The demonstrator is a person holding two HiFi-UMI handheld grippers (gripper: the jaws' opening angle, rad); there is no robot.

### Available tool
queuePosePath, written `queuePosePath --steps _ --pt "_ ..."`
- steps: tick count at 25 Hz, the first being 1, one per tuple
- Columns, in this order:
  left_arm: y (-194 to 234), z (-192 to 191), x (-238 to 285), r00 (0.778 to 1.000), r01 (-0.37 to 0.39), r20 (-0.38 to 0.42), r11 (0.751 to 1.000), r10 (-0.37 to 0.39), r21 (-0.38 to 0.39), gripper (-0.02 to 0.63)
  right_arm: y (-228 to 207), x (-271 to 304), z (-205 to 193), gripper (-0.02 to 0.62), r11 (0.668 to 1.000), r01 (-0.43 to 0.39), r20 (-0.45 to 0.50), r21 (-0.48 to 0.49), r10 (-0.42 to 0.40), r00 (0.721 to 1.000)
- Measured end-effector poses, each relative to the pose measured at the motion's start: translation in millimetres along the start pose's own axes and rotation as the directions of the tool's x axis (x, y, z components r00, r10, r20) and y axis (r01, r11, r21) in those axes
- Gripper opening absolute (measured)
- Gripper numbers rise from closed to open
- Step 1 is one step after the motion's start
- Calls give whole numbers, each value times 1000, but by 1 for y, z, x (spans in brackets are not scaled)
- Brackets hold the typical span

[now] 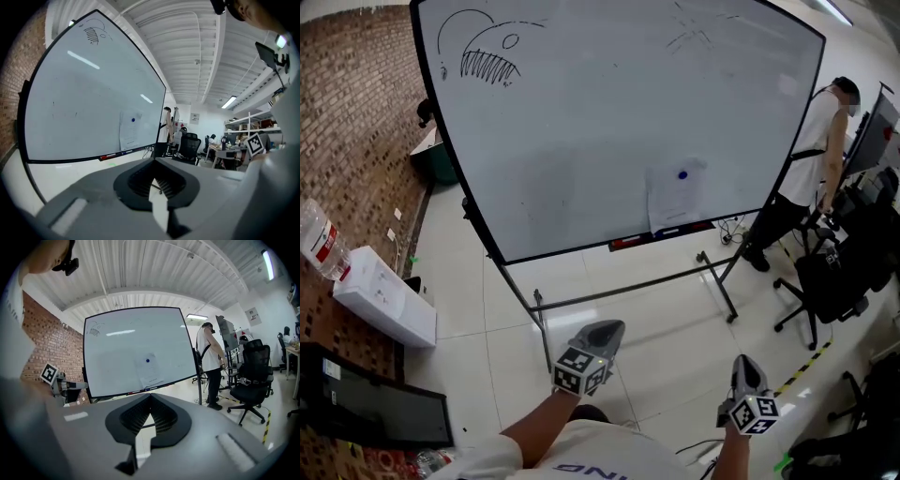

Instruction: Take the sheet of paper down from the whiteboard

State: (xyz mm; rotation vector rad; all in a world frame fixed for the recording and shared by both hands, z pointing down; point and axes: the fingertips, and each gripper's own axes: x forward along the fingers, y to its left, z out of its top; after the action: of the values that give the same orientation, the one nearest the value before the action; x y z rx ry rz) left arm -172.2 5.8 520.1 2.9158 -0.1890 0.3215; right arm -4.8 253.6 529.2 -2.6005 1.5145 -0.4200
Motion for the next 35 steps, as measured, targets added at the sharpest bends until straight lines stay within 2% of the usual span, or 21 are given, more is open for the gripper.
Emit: queuePosePath --steps 6,15,21,28,31,35 --pt "-2 9 24 1000 -22 0 1000 22 11 2 -5 17 3 6 999 -52 -2 5 52 999" --pt "11 27 117 1000 5 29 1000 -5 -7 2 -66 67 13 6 1000 -11 -36 1 11 999" --pt "48 48 202 999 -37 13 999 37 9 2 -103 155 43 6 999 -39 -62 -38 36 997" --pt "106 97 276 997 -64 35 997 63 53 2 -126 267 96 6 994 -78 -55 -78 74 996" --pt "124 124 297 994 -88 72 995 84 56 1 -130 304 113 6 991 -106 -54 -88 101 993" --pt "141 141 306 985 -140 106 988 133 62 1 -121 350 127 6 976 -186 -74 -111 179 981"
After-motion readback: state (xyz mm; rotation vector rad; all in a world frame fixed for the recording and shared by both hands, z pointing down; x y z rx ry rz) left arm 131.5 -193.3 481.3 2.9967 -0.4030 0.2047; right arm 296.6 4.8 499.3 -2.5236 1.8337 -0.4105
